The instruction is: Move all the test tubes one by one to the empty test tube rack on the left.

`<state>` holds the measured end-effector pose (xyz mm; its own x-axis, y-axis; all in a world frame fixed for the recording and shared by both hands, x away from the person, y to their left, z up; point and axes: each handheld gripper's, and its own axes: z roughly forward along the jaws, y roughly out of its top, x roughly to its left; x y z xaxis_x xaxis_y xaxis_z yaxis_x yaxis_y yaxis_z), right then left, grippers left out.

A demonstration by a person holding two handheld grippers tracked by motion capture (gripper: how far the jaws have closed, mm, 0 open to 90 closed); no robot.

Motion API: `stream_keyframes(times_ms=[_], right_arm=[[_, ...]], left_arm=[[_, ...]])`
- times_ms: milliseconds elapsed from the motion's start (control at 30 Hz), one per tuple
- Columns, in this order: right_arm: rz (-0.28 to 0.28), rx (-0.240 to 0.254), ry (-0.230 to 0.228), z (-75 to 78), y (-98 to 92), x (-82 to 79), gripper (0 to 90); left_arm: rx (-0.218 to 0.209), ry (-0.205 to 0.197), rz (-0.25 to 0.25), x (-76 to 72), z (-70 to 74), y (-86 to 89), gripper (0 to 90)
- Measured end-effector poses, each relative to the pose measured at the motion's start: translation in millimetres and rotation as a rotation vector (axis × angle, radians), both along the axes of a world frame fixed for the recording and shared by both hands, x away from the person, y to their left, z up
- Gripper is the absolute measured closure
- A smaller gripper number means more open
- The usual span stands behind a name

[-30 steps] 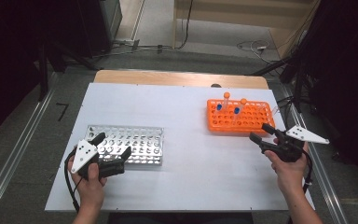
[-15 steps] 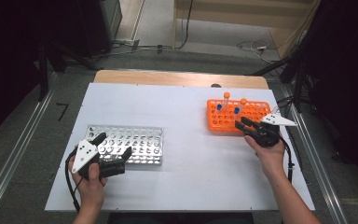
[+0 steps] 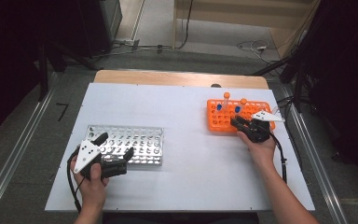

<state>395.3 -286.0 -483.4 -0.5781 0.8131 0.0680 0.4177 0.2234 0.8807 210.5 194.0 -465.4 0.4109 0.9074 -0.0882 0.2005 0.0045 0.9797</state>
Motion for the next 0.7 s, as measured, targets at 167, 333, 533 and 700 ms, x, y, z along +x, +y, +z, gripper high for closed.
stream_keyframes(times_ms=[167,333,533,700], right_arm=[[-0.007,0.007,-0.021,-2.8,3.8,2.8,71.1],[-0.017,-0.007,-0.036,-4.1,6.6,3.2,74.8],[-0.028,0.003,-0.056,0.7,5.7,0.8,75.1],[-0.025,0.03,-0.068,10.1,2.7,-2.7,75.0]], left_arm=[[0.0,0.003,-0.001,0.4,-1.0,-1.0,0.0],[0.002,0.003,0.0,-0.5,-1.0,-0.5,0.0],[0.0,0.011,-0.003,0.3,-0.7,-1.3,0.0],[0.007,0.022,-0.013,0.4,0.8,-7.3,0.0]])
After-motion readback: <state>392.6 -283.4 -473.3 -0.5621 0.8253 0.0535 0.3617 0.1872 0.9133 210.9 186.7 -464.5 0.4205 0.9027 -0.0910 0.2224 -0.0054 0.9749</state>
